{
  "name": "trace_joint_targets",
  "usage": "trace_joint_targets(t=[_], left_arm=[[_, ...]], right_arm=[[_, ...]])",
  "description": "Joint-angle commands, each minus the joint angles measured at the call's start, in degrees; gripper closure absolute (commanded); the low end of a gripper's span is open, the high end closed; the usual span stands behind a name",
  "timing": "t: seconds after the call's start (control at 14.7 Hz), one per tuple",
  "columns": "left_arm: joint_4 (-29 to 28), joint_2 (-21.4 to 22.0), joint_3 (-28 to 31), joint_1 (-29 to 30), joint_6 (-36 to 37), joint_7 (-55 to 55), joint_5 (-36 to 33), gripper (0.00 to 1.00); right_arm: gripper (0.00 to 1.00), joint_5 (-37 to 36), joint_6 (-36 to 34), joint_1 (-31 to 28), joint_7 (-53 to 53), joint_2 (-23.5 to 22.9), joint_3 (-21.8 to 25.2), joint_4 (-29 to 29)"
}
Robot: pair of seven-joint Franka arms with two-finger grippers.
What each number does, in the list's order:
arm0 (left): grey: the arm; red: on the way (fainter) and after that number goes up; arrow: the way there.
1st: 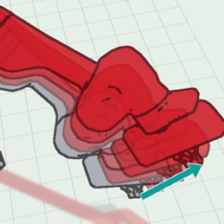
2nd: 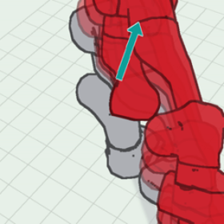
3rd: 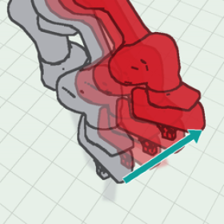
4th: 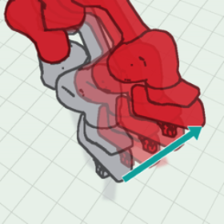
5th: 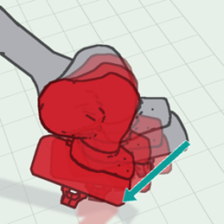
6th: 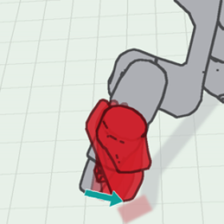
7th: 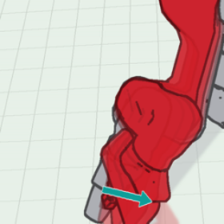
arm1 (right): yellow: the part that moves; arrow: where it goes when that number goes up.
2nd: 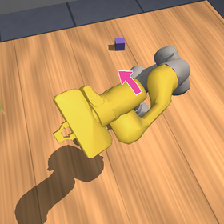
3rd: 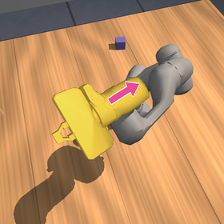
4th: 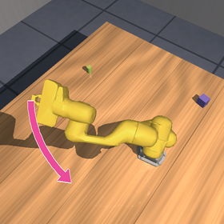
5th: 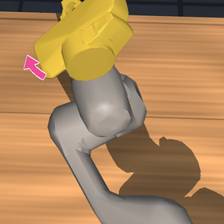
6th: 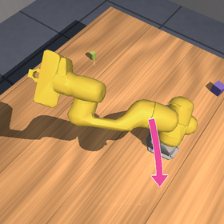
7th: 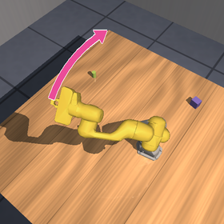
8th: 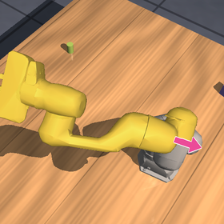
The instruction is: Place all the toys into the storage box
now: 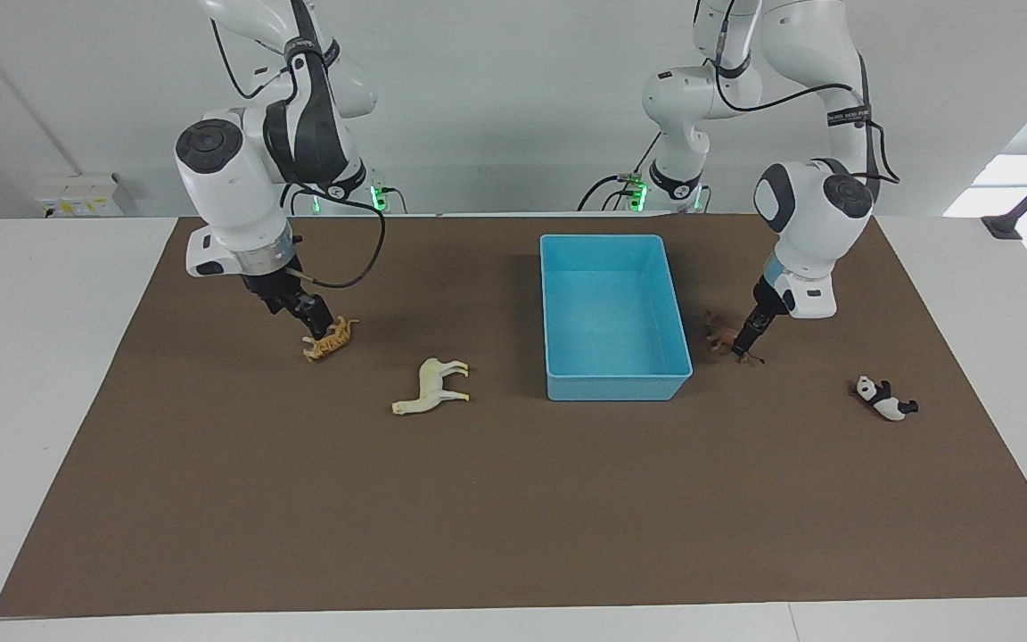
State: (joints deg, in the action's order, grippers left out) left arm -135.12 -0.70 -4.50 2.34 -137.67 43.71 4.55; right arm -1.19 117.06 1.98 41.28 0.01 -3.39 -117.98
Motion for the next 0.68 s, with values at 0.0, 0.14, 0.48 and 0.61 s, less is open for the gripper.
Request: trace_joint_targets(t=[0.0,0.14,0.48,0.61], left_arm=[[-1.99,-0.35,-0.25,-0.32,-3.47,1.91,0.72,0.00],[-1.64,-2.72,-0.16,-1.80,-3.92,3.92,0.72,0.00],[3.96,-4.22,-0.16,0.11,3.17,3.05,0.37,1.00],[7.58,-5.19,-0.16,0.12,7.40,2.79,-0.50,1.00]], right_arm=[[0.00,0.66,5.43,1.61,4.76,1.93,-0.21,-6.01],[0.00,0.66,10.10,2.15,5.92,1.93,-0.21,-10.14],[0.00,0.66,17.32,1.45,5.83,1.49,-0.21,-15.43],[0.00,0.66,17.50,1.01,5.48,1.49,-0.12,-15.78]])
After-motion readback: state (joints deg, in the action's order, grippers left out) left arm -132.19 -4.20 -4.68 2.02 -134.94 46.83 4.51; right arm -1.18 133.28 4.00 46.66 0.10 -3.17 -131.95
